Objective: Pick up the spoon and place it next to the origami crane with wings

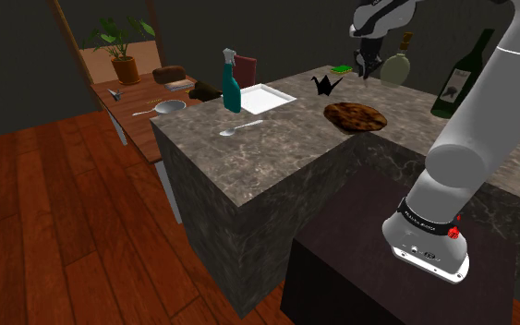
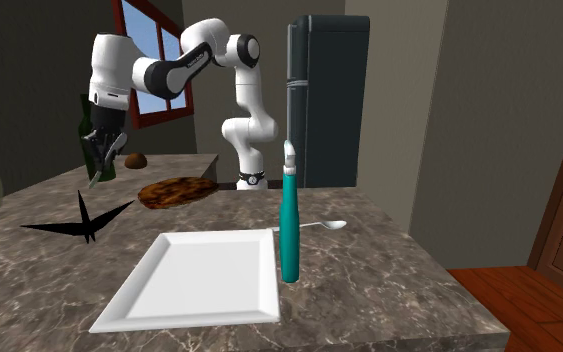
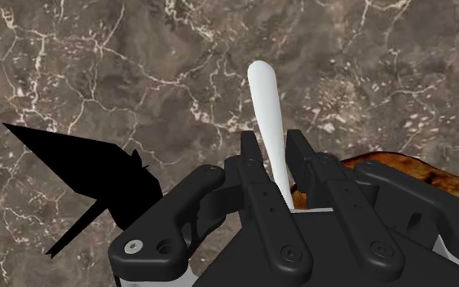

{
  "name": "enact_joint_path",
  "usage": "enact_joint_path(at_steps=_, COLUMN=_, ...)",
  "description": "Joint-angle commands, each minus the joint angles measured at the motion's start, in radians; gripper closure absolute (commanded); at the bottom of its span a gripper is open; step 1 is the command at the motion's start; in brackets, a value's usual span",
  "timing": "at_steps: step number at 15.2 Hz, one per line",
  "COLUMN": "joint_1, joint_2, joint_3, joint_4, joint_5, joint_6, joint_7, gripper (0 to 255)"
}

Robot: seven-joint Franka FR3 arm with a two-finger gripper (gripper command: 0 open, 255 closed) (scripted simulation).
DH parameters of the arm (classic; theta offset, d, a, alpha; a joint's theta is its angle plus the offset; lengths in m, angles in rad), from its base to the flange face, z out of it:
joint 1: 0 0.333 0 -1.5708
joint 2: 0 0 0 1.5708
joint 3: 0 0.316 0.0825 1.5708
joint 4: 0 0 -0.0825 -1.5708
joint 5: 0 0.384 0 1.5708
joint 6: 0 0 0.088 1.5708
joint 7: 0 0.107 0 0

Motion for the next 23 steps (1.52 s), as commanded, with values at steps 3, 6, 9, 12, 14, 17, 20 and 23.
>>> enact_joint_path(at_steps=3, joint_1=-0.003, joint_2=0.021, joint_3=-0.002, joint_4=-0.037, joint_5=0.007, joint_6=0.055, joint_7=0.001, gripper=255)
enact_joint_path(at_steps=6, joint_1=-0.005, joint_2=0.041, joint_3=-0.003, joint_4=-0.059, joint_5=0.016, joint_6=0.095, joint_7=-0.001, gripper=255)
enact_joint_path(at_steps=9, joint_1=-0.008, joint_2=0.063, joint_3=-0.003, joint_4=-0.079, joint_5=0.028, joint_6=0.135, joint_7=-0.004, gripper=255)
enact_joint_path(at_steps=12, joint_1=-0.011, joint_2=0.087, joint_3=-0.002, joint_4=-0.097, joint_5=0.041, joint_6=0.174, joint_7=-0.009, gripper=255)
enact_joint_path(at_steps=14, joint_1=-0.014, joint_2=0.104, joint_3=0.0, joint_4=-0.108, joint_5=0.05, joint_6=0.2, joint_7=-0.012, gripper=255)
enact_joint_path(at_steps=17, joint_1=-0.02, joint_2=0.132, joint_3=0.003, joint_4=-0.123, joint_5=0.067, joint_6=0.239, joint_7=-0.019, gripper=255)
enact_joint_path(at_steps=20, joint_1=-0.023, joint_2=0.149, joint_3=0.007, joint_4=-0.131, joint_5=0.078, joint_6=0.263, joint_7=-0.024, gripper=255)
enact_joint_path(at_steps=23, joint_1=-0.024, joint_2=0.149, joint_3=0.007, joint_4=-0.131, joint_5=0.078, joint_6=0.263, joint_7=-0.024, gripper=255)
